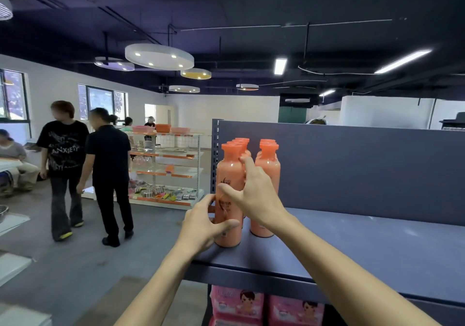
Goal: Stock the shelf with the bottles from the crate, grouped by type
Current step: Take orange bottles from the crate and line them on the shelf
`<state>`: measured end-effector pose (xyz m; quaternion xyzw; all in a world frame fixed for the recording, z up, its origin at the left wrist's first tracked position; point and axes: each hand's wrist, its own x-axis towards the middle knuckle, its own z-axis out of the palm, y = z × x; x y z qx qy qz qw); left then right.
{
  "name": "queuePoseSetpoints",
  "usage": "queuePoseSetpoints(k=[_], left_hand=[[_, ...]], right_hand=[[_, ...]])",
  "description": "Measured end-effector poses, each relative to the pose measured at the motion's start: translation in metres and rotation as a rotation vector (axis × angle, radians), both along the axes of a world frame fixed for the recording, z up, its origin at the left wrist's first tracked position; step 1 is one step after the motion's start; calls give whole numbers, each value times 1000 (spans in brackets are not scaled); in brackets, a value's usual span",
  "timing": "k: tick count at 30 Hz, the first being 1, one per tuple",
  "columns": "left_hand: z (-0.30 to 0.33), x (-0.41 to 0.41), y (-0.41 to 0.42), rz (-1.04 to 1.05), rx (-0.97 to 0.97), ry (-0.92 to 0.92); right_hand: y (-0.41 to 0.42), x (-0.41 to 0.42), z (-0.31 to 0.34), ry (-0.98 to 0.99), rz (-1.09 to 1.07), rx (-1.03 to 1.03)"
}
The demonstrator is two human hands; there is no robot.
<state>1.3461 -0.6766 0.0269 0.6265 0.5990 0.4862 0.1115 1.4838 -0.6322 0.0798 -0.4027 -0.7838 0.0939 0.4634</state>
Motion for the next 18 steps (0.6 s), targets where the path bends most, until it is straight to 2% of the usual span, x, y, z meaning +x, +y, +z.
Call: queuePoseSetpoints(k=[6,12,18], left_hand=[[2,17,-16,48,-25,0],[2,45,-40,246,225,115],[10,90,-49,228,305,231]], right_hand=[[-19,1,4,-117,-20,-75],[-32,34,5,-158,-8,-45],[-45,87,11,-250,-44,-37]])
